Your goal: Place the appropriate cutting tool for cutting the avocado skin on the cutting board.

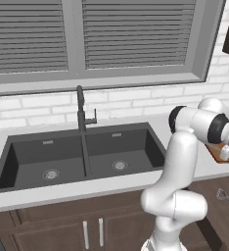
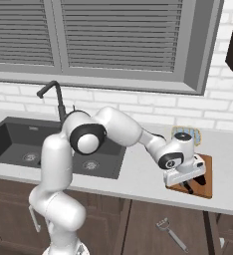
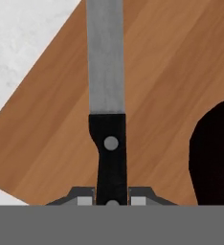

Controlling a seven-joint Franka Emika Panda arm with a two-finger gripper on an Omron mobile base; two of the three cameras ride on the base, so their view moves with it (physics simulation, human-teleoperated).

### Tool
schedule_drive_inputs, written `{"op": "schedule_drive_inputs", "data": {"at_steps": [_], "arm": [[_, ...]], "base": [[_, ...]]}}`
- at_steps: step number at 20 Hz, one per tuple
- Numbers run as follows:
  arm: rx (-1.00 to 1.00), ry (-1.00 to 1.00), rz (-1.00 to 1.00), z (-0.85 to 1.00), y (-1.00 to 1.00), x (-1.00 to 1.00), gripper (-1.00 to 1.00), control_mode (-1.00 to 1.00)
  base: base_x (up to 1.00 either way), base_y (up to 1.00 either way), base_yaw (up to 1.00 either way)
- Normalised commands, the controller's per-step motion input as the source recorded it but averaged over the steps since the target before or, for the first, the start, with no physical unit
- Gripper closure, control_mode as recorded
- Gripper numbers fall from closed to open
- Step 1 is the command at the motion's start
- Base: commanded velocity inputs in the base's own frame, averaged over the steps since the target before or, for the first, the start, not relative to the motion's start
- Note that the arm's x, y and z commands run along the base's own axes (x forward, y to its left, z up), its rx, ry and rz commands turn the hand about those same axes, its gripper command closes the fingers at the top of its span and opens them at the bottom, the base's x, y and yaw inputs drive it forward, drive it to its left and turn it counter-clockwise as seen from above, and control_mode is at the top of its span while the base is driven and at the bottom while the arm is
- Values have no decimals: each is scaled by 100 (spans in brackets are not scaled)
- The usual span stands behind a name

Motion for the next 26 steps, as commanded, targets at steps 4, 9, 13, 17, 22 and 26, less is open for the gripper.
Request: {"op": "schedule_drive_inputs", "data": {"at_steps": [4, 9, 13, 17, 22, 26], "arm": [[0, -2, 0, -15, 0, 10, 100, -100], [2, -1, 0, -17, -1, 16, 100, -100], [2, 0, 0, -6, -5, 20, 100, -100], [0, 0, 0, -19, -1, 14, 100, -100], [0, 0, 0, -18, 0, 1, -100, -100], [0, -2, 0, 0, -1, 0, -100, -100]], "base": [[0, 0, 0], [0, 0, 0], [0, 0, 0], [0, 0, 0], [0, 0, 0], [0, 0, 0]]}}
